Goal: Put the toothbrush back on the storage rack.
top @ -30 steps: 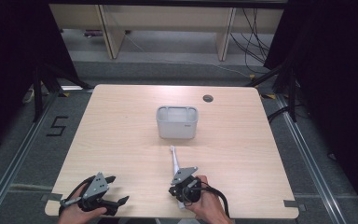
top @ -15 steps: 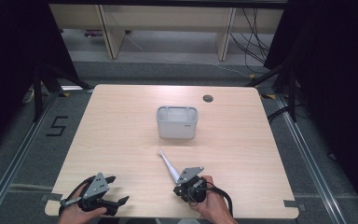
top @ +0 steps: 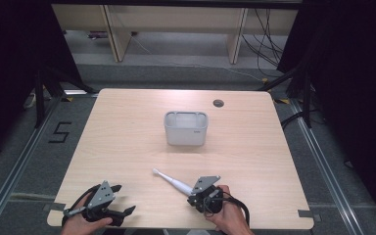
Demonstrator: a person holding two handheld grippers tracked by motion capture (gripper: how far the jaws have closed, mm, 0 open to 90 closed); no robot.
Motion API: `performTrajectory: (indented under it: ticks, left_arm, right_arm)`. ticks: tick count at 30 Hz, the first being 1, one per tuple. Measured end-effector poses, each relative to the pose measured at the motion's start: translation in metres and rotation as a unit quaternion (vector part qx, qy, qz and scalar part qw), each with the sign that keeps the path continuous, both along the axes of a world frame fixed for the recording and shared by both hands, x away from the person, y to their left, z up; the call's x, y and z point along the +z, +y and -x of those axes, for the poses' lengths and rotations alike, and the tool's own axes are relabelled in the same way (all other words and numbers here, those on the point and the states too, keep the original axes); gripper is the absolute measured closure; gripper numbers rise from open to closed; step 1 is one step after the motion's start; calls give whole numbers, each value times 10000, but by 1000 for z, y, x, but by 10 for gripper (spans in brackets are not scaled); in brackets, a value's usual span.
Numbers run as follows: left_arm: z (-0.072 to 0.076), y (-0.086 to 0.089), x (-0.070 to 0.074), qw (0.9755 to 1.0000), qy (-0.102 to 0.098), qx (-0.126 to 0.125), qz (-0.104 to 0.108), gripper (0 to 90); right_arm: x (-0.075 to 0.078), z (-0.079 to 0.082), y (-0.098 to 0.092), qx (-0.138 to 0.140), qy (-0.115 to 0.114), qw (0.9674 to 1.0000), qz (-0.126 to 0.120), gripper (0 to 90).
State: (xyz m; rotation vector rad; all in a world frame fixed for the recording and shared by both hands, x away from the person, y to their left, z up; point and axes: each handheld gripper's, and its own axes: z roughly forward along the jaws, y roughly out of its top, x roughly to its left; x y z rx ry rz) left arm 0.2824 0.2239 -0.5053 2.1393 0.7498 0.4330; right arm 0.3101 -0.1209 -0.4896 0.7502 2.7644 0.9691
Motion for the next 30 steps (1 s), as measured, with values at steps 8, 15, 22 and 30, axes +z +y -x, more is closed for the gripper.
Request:
performTrajectory:
  ticks: [8, 15, 22, 30]
  left_arm:
    - [0, 0, 0, 10000, 4, 40, -5, 147]
    - [-1, 1, 0, 10000, -11, 82, -4, 147]
    - [-1, 2, 1, 10000, 20, 14, 5, 147]
    - [0, 2, 1, 10000, 33, 1, 19, 147]
  right_arm:
    - [18, -3, 7, 172, -436, 9984, 311, 656]
    - [24, -20, 18, 387, -408, 9950, 827, 520]
    - [21, -32, 34, 528, -147, 9919, 1149, 477]
    - [21, -46, 47, 693, 84, 9876, 1405, 482]
